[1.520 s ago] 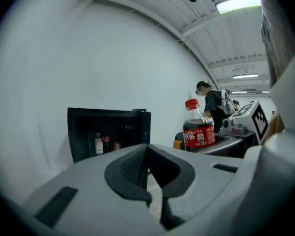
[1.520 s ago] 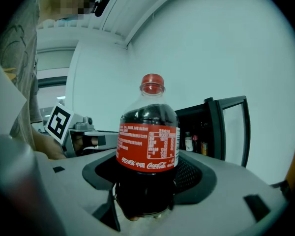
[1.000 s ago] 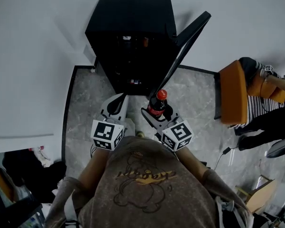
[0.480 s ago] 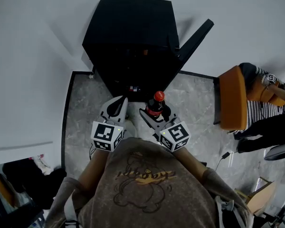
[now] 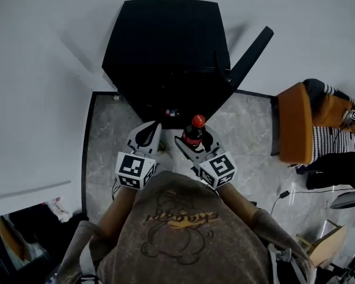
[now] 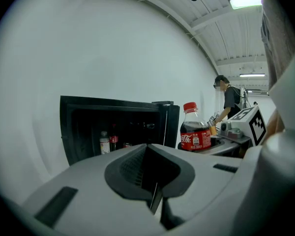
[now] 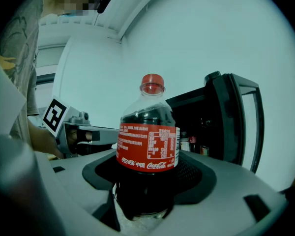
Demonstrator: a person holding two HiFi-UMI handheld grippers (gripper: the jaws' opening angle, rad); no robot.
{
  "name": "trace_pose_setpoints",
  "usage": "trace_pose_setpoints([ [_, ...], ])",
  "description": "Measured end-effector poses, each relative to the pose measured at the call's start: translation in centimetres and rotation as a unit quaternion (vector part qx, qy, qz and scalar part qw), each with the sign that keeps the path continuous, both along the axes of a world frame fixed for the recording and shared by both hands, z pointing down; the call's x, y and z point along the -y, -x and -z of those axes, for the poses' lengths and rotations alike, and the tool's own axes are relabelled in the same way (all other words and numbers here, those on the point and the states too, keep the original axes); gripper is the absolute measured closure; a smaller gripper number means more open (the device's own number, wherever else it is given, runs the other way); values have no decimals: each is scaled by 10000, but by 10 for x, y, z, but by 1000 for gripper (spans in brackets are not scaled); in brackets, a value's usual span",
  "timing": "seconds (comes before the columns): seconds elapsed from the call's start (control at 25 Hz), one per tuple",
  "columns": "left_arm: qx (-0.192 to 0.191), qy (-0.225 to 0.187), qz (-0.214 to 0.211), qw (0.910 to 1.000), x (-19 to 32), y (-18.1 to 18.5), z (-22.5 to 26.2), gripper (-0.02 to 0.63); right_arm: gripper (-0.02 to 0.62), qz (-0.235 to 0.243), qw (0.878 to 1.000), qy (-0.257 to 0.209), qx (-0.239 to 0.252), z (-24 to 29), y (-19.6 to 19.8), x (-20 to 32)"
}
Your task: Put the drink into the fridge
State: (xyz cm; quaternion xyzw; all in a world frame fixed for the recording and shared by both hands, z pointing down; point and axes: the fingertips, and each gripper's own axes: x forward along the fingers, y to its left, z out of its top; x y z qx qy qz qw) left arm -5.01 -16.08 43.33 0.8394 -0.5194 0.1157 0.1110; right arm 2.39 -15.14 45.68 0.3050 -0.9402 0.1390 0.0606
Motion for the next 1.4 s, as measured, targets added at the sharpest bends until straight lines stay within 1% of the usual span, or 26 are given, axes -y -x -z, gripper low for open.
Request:
trace_pose_setpoints([
  [0.28, -2, 89, -75, 9999, 15, 4, -8, 601, 290, 31, 10000, -24, 10, -14, 15, 26],
  [0.68, -63, 126, -95, 9999, 32, 13, -16, 601, 290, 54, 9999, 90, -138, -43, 42, 63],
  [0.92, -94, 227, -123, 9996, 38, 14, -27, 601, 290, 23, 9996, 141, -228, -63, 54, 87],
  [1.4, -60, 338, -110, 9993, 53, 24, -41, 601, 290, -224, 9988, 163, -415, -99, 65, 141],
])
